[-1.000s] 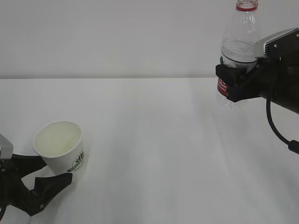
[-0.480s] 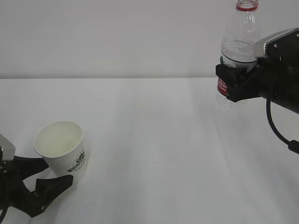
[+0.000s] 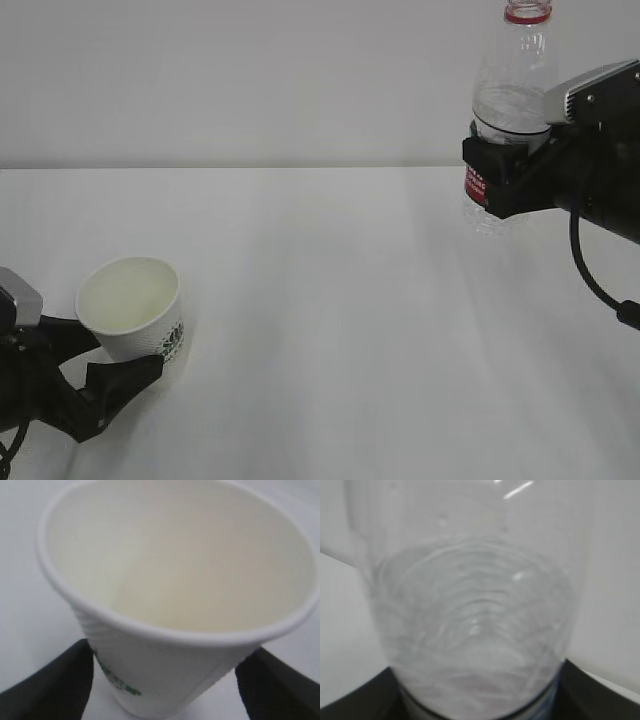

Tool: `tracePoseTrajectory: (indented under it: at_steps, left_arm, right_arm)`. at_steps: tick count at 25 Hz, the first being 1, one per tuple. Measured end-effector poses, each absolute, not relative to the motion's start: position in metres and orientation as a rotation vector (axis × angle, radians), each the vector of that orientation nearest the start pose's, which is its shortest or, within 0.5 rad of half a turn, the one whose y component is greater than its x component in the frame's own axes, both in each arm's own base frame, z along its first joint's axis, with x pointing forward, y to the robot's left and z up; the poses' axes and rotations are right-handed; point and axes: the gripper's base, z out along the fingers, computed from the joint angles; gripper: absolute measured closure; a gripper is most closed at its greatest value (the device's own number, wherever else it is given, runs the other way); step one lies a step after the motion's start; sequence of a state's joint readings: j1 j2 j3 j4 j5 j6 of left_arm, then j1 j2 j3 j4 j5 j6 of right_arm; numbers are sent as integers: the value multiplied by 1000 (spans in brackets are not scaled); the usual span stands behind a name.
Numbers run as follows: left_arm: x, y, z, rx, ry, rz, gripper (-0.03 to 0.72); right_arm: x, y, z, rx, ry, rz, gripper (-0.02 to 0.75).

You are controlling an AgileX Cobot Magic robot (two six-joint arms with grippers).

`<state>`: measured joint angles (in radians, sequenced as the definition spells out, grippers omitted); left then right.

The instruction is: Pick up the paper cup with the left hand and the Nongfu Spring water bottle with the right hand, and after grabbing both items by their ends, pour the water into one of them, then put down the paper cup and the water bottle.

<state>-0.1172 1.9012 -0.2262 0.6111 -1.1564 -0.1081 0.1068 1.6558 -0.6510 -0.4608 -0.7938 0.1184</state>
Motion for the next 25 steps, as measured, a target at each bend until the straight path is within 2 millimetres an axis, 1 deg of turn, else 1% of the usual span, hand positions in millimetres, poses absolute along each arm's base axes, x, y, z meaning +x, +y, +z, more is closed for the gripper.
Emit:
tracePoseTrajectory:
  at_steps: [4,8,13,18,25]
  left_arm:
    - [214,-74,88,626,1929,-543,40]
    - [222,-77,82,657,1923,-562,40]
    - [224,-78,74,672,1945,-582,40]
    - [229,-81,76,704,1915,-594,40]
    - [242,-84,80,743,1856,-596,40]
  right_arm:
    - [312,62,200,-510,1668,202,311]
    - [312,62,200,-510,1668,202,311]
    - [312,62,200,-510,1668,202,311]
    - [312,62,200,-510,1668,202,311]
    - [312,62,200,-510,1668,202,311]
